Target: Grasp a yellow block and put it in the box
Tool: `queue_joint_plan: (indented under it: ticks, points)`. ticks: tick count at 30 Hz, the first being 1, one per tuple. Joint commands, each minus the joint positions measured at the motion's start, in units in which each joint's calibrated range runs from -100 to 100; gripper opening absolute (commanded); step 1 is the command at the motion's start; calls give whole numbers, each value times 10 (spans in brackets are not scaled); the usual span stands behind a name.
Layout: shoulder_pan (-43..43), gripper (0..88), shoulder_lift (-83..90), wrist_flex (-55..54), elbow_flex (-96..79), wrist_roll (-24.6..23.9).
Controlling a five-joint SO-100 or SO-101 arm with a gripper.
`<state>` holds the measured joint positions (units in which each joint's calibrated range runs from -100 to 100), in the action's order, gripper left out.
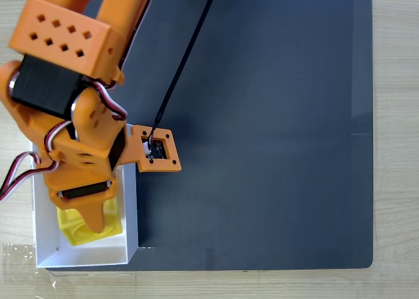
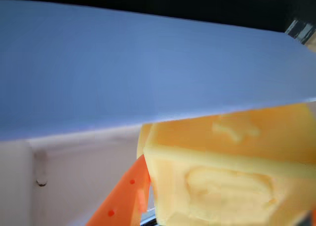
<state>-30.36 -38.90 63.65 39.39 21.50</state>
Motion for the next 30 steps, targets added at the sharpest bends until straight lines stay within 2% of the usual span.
queue_joint_plan:
  ticks: [1, 4, 14, 16, 19, 26, 27, 30]
  points:
    - [-2, 461, 18, -1, 11, 2]
    - [-4, 501, 21, 0, 15, 2]
    - [0, 500, 154, 72, 10, -4]
    - [1, 494, 192, 90, 10, -18]
    - [1, 412, 253, 112, 9, -55]
    - [47, 38, 416, 157, -81, -120]
    - [57, 4, 443, 160, -112, -125]
    - [98, 18, 532, 173, -231, -142]
